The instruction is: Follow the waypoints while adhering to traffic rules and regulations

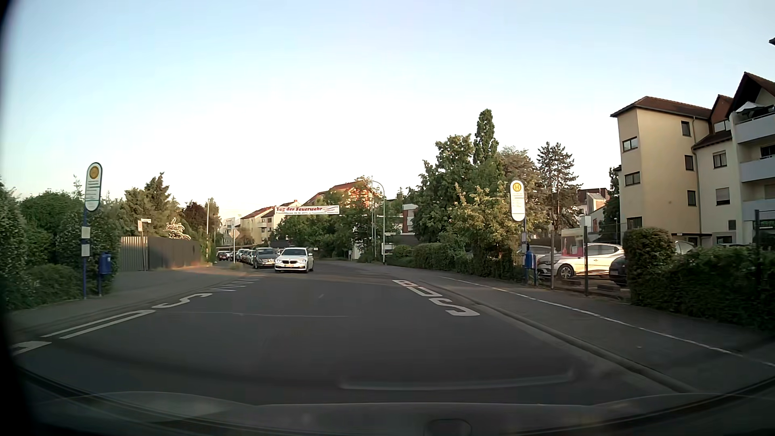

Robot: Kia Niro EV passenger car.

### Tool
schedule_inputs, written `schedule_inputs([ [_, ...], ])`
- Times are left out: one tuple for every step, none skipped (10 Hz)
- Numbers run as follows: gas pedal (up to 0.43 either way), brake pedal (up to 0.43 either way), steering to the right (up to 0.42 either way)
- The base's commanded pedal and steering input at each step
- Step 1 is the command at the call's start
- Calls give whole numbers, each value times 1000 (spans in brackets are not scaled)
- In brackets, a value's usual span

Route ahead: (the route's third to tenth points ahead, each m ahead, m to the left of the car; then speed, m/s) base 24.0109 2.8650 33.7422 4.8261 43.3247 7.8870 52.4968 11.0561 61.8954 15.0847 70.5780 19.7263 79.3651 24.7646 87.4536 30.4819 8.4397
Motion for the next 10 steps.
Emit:
schedule_inputs([
  [28, 30, -22],
  [28, 30, -26],
  [28, 30, -27],
  [28, 30, -27],
  [28, 30, -27],
  [28, 30, -27],
  [28, 30, -27],
  [28, 30, -27],
  [28, 30, -27],
  [28, 30, -28],
])
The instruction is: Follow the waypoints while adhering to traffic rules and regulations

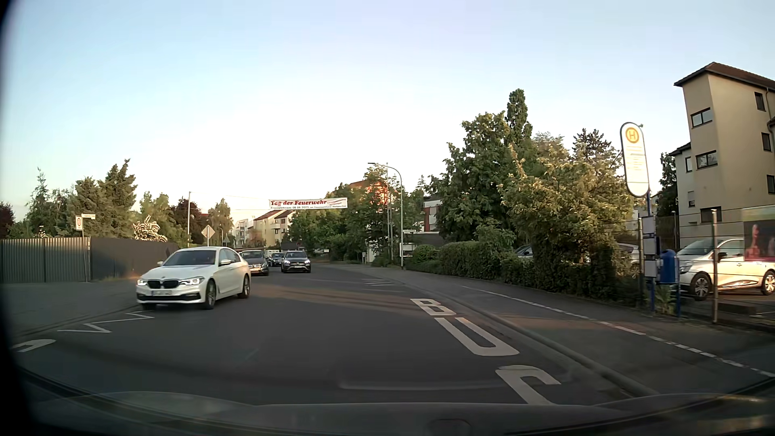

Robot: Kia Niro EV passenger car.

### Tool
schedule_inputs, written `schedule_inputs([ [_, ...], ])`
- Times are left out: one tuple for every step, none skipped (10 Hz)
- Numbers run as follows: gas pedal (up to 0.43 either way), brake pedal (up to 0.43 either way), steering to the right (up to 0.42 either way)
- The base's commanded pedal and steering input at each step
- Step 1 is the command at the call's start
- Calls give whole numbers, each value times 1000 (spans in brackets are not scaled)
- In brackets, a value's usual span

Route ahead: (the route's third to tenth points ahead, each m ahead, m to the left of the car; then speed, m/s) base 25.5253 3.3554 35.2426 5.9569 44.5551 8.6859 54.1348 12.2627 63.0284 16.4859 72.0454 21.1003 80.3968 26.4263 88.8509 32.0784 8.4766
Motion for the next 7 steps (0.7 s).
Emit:
schedule_inputs([
  [28, 30, -30],
  [28, 30, -31],
  [28, 30, -34],
  [28, 30, -35],
  [28, 30, -35],
  [28, 30, -35],
  [20, 30, -35],
])
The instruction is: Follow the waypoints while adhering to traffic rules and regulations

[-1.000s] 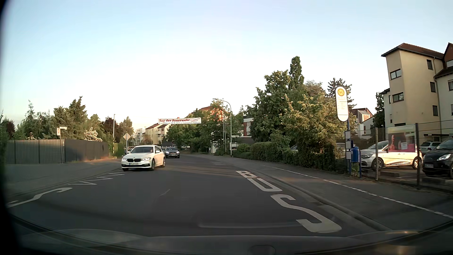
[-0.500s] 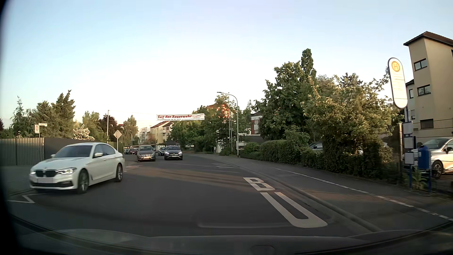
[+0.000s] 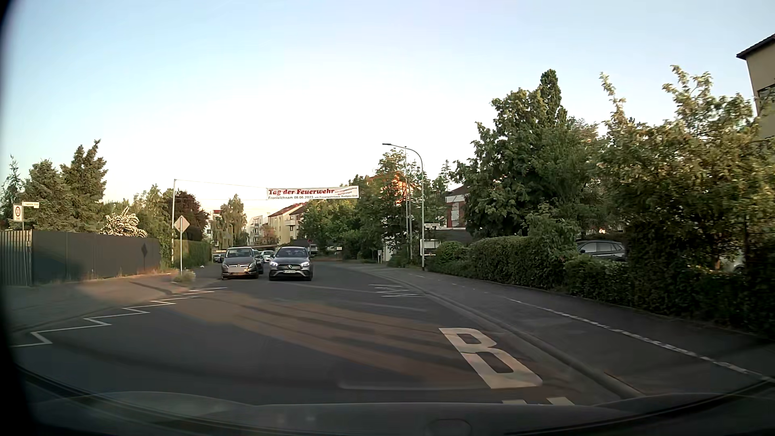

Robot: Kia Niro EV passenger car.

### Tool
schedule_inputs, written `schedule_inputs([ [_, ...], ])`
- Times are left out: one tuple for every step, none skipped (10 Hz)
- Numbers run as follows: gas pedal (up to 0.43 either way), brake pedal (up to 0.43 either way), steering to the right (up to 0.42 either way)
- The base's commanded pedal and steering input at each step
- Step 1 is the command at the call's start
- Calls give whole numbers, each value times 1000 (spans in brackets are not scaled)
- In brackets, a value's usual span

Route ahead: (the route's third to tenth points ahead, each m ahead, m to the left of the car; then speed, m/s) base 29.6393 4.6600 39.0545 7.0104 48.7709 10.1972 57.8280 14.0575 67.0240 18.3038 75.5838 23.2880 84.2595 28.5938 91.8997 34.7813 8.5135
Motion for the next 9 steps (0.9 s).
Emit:
schedule_inputs([
  [20, 30, -35],
  [20, 30, -36],
  [20, 30, -36],
  [20, 30, -36],
  [20, 30, -37],
  [20, 30, -41],
  [20, 30, -43],
  [20, 30, -43],
  [20, 30, -42],
])
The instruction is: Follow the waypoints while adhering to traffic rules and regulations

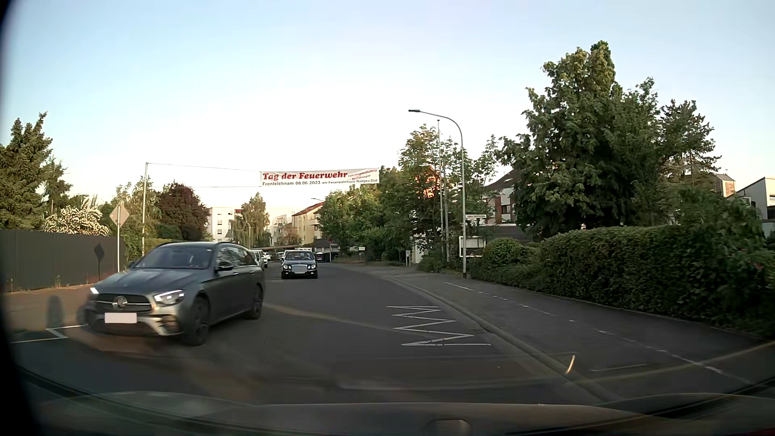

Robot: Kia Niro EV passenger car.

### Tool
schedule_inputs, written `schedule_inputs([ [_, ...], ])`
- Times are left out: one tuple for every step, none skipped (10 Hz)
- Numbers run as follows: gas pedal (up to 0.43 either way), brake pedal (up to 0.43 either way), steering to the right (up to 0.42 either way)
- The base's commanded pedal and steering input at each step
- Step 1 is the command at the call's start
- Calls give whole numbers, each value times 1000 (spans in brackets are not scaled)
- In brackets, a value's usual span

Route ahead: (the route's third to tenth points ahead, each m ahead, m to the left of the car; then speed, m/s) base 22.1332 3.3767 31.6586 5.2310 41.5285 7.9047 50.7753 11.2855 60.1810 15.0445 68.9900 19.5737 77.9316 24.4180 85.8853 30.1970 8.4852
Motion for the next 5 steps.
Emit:
schedule_inputs([
  [20, 30, -41],
  [8, 30, -40],
  [8, 30, -37],
  [8, 30, -33],
  [8, 30, -34],
])
